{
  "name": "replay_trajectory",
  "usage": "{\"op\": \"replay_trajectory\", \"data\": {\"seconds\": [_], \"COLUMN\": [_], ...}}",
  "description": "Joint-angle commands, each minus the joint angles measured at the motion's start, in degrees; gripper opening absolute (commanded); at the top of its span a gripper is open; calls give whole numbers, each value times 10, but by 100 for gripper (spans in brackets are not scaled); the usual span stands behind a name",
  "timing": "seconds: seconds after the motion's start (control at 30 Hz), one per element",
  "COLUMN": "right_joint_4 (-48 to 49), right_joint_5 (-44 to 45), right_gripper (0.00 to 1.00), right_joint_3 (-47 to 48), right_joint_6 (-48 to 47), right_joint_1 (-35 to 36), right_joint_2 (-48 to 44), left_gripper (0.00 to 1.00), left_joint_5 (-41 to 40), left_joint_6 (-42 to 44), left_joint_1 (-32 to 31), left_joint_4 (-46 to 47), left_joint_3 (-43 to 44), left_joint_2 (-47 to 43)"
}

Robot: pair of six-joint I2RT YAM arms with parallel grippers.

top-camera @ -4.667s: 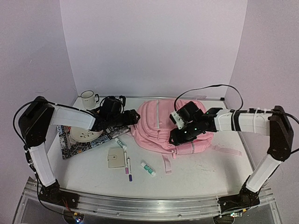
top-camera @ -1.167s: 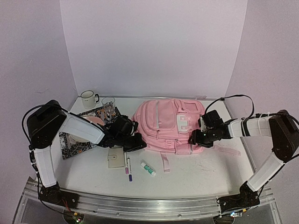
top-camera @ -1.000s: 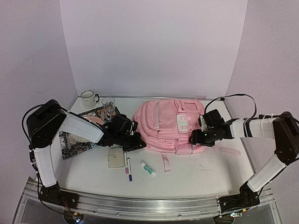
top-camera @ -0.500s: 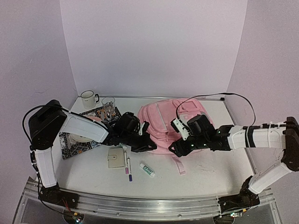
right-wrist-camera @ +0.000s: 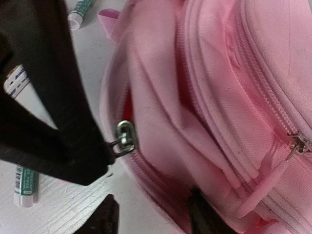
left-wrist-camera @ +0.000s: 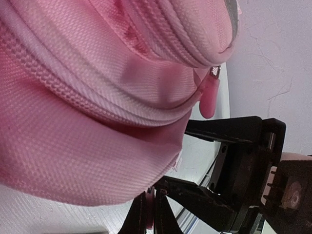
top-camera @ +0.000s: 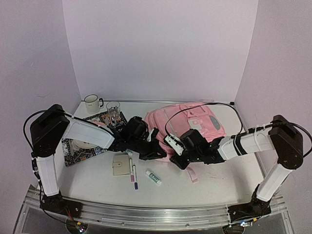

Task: Pack the student bag
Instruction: Hold the student bag at the center of the board, then zip the largest pocket of the bag in the student bag.

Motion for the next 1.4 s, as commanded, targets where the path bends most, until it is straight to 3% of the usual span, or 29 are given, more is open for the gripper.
{"op": "replay_trajectory", "data": {"seconds": [0.0, 0.17, 0.47, 0.67, 0.87, 1.03, 1.2, 1.37], "right_joint_4": [22, 13, -53, -127, -141, -131, -105, -86], "right_joint_5": [78, 117, 199, 210, 210, 153, 75, 12], "right_gripper": [31, 0, 0, 0, 0, 0, 0, 0], "right_joint_3": [25, 4, -53, -43, -58, -52, -14, 32], "right_joint_6": [-2, 12, 98, 171, 195, 190, 129, 93], "right_joint_1": [2, 2, -23, -124, -247, -343, -353, -353], "right_joint_2": [19, -13, -154, -206, -242, -231, -175, -105], "left_gripper": [0, 0, 0, 0, 0, 0, 0, 0], "left_joint_5": [61, 52, 42, 45, 59, 71, 88, 66], "left_joint_6": [-5, -4, 1, 7, 25, 35, 31, 27], "left_joint_1": [-12, -1, 56, 101, 131, 136, 118, 47], "left_joint_4": [50, 53, 52, 52, 49, 48, 47, 48], "left_joint_3": [37, 13, -34, -59, -73, -83, -85, -71], "left_joint_2": [-30, -50, -72, -83, -64, -39, -41, -52]}}
